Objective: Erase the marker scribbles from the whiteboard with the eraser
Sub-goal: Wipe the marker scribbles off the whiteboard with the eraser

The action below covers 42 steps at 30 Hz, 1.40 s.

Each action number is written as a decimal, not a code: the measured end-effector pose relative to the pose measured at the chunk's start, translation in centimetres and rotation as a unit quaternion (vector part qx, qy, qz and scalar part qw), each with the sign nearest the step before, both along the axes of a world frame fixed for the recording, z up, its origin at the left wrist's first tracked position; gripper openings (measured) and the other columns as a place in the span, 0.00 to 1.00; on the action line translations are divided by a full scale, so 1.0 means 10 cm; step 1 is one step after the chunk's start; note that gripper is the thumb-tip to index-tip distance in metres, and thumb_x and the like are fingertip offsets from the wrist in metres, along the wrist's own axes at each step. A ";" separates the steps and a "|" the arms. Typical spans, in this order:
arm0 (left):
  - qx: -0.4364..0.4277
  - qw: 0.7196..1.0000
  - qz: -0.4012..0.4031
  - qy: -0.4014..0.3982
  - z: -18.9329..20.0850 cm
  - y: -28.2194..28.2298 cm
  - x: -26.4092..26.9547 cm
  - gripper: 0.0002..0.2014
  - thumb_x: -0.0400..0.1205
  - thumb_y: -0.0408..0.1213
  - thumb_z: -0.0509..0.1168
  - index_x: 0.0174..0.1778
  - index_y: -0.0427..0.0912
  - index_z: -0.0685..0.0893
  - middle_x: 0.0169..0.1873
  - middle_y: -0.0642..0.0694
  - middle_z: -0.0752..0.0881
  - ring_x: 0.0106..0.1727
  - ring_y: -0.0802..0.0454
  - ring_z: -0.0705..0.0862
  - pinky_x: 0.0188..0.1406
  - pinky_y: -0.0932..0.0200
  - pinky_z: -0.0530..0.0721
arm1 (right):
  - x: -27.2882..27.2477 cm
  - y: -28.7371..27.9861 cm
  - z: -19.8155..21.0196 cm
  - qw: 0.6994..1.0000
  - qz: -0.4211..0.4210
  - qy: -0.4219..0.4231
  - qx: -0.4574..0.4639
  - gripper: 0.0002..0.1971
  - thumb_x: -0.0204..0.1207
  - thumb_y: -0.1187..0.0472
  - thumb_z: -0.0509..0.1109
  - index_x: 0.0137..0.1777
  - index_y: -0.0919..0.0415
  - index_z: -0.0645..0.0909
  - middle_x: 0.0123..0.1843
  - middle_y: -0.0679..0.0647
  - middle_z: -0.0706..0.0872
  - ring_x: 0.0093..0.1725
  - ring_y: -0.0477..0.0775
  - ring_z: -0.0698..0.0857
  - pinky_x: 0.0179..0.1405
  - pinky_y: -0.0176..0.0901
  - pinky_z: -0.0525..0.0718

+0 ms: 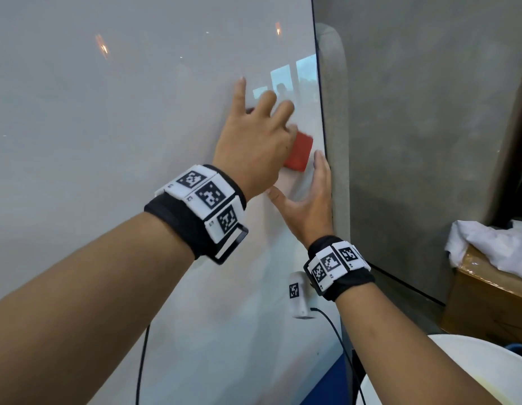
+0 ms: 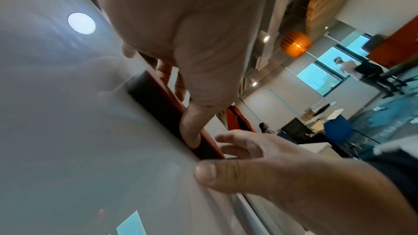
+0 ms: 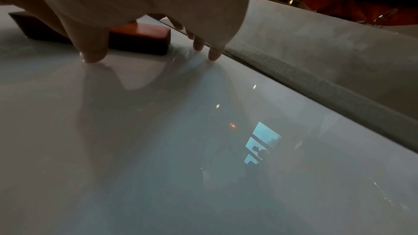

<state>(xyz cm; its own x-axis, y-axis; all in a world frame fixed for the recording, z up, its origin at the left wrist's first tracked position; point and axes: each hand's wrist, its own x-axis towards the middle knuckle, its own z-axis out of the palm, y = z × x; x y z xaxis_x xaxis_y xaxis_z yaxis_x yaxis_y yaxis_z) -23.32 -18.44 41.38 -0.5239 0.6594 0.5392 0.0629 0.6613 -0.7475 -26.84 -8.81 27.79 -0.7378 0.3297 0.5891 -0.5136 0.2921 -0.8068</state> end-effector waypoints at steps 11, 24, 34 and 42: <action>0.137 0.986 0.096 -0.017 0.04 -0.17 0.22 0.53 0.71 0.56 0.76 0.87 0.46 0.53 0.82 0.37 0.60 0.84 0.37 0.56 0.77 0.19 0.45 | -0.10 0.03 0.24 0.990 -0.026 0.140 0.009 0.34 0.71 0.56 0.80 0.78 0.57 0.74 0.70 0.53 0.80 0.70 0.52 0.76 0.72 0.44 0.75; 0.210 0.967 0.139 0.041 -0.18 -0.45 0.28 0.68 0.68 0.74 0.67 0.85 0.31 0.36 0.86 0.33 0.40 0.87 0.40 0.40 0.79 0.31 0.37 | -0.21 -0.07 0.45 0.977 -0.104 0.188 0.015 0.30 0.75 0.46 0.74 0.76 0.51 0.78 0.60 0.54 0.75 0.56 0.57 0.80 0.56 0.57 0.86; 0.225 0.967 0.117 0.038 -0.28 -0.55 0.34 0.63 0.71 0.69 0.68 0.86 0.32 0.40 0.87 0.36 0.41 0.87 0.42 0.41 0.82 0.37 0.37 | -0.06 -0.21 0.49 0.965 -0.090 0.230 0.086 0.28 0.74 0.50 0.75 0.75 0.53 0.79 0.59 0.59 0.77 0.56 0.59 0.79 0.57 0.58 0.84; 0.209 0.970 0.117 0.051 -0.31 -0.60 0.35 0.64 0.71 0.72 0.67 0.86 0.32 0.42 0.87 0.36 0.45 0.88 0.42 0.45 0.83 0.38 0.40 | -0.03 -0.45 0.56 0.975 -0.101 0.191 -0.048 0.29 0.73 0.52 0.77 0.75 0.55 0.79 0.58 0.52 0.72 0.57 0.60 0.79 0.58 0.56 0.85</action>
